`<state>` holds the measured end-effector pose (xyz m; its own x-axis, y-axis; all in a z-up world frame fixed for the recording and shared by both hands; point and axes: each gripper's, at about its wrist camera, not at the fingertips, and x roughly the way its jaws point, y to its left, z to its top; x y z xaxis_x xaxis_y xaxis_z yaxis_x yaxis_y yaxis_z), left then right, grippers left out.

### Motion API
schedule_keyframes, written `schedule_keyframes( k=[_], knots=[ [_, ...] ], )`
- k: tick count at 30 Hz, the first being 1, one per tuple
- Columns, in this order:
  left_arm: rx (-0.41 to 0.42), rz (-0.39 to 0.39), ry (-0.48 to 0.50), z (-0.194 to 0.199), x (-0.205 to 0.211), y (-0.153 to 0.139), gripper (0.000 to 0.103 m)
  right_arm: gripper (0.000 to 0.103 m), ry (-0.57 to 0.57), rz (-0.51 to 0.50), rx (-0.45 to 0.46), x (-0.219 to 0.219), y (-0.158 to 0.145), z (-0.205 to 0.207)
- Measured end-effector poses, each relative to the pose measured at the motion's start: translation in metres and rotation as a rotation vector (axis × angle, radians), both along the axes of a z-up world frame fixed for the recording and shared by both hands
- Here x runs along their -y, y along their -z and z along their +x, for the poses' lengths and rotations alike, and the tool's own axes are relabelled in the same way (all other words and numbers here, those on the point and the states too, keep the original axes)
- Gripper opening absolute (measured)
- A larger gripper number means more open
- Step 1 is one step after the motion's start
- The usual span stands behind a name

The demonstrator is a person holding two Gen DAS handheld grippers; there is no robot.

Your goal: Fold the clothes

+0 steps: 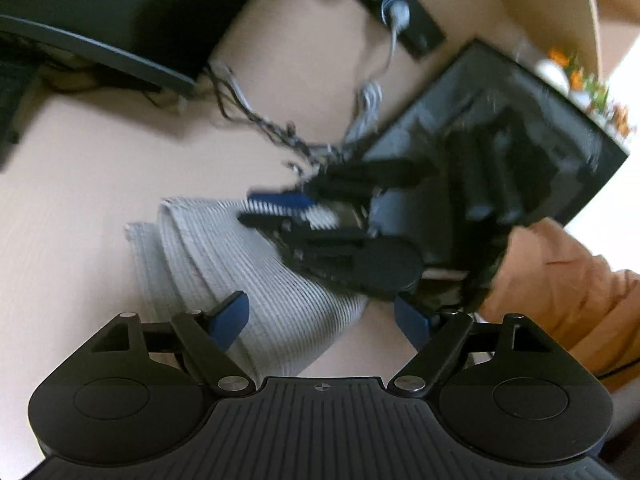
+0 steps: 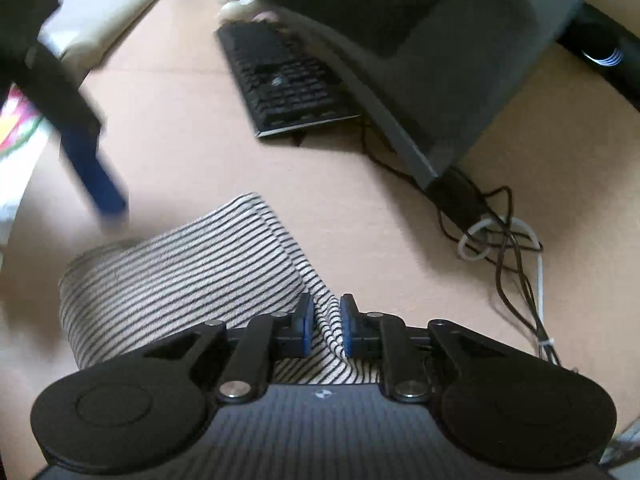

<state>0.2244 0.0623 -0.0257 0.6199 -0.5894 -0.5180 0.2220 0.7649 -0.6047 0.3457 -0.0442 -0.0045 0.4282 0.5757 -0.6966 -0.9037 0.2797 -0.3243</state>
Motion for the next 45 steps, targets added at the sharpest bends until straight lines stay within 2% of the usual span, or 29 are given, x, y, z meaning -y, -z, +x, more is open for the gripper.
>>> schedule_keyframes(
  k=[2,3,5,7,10,12,14,15,16,18,21,23,25,28,31,34,38,39,42,43,44,45],
  knots=[
    [-0.029,0.039,0.0,0.012,0.009,0.007,0.08,0.021,0.061,0.08,0.001,0.012,-0.013,-0.001],
    [-0.041,0.052,-0.005,0.017,0.011,0.009,0.078,0.028,0.104,0.132,0.01,0.021,-0.021,-0.003],
    [-0.052,0.058,-0.017,0.022,0.009,0.012,0.077,0.067,0.195,0.238,0.032,0.041,-0.035,-0.007],
    [-0.061,0.06,-0.029,0.025,0.006,0.013,0.076,0.072,0.282,0.315,0.012,0.064,-0.039,-0.009],
    [-0.07,0.052,-0.054,0.025,0.002,0.012,0.076,0.072,0.424,0.363,-0.106,0.092,-0.019,0.002],
    [-0.057,0.051,-0.078,0.024,0.004,0.007,0.076,0.071,0.505,0.398,-0.224,0.107,0.001,0.012],
    [-0.034,0.076,-0.12,0.02,0.003,0.0,0.085,0.045,0.547,0.434,-0.34,0.116,0.019,0.013],
    [-0.022,0.093,-0.144,0.017,0.002,-0.003,0.092,0.043,0.545,0.429,-0.35,0.116,0.024,0.01],
    [-0.016,0.106,-0.163,0.015,0.001,-0.005,0.095,0.043,0.541,0.418,-0.344,0.115,0.029,0.005],
    [-0.038,0.111,-0.172,0.017,-0.001,-0.002,0.096,0.044,0.542,0.426,-0.341,0.118,0.03,0.0],
    [-0.116,0.101,-0.149,0.021,0.004,0.012,0.095,0.041,0.534,0.477,-0.355,0.116,0.026,0.008],
    [-0.146,0.097,-0.124,0.023,0.011,0.018,0.085,0.02,0.492,0.513,-0.358,0.115,0.014,0.008],
    [-0.162,0.1,-0.11,0.025,0.016,0.019,0.062,0.015,0.442,0.553,-0.351,0.112,0.0,0.009],
    [-0.196,0.073,-0.082,0.029,0.014,0.023,0.048,0.015,0.383,0.59,-0.331,0.094,-0.011,0.029],
    [-0.233,0.077,-0.048,0.032,0.017,0.03,0.046,0.015,0.371,0.572,-0.363,0.067,0.003,0.059],
    [-0.276,0.079,-0.015,0.033,0.021,0.041,0.048,0.015,0.399,0.493,-0.384,0.041,0.032,0.079],
    [-0.232,0.092,0.032,0.03,0.016,0.029,0.05,0.017,0.455,0.442,-0.373,0.027,0.051,0.085],
    [-0.208,0.095,0.044,0.028,0.013,0.021,0.053,0.018,0.468,0.434,-0.369,0.027,0.049,0.083],
    [-0.095,0.094,0.065,0.019,-0.005,-0.012,0.071,0.032,0.489,0.394,-0.299,0.02,0.044,0.077],
    [-0.061,0.095,0.048,0.018,-0.012,-0.021,0.081,0.039,0.515,0.405,-0.294,0.022,0.038,0.074],
    [-0.025,0.098,0.024,0.018,-0.02,-0.031,0.086,0.05,0.552,0.433,-0.296,0.029,0.03,0.071],
    [0.009,0.103,-0.001,0.019,-0.027,-0.041,0.093,0.057,0.593,0.467,-0.3,0.037,0.022,0.067]
  ],
)
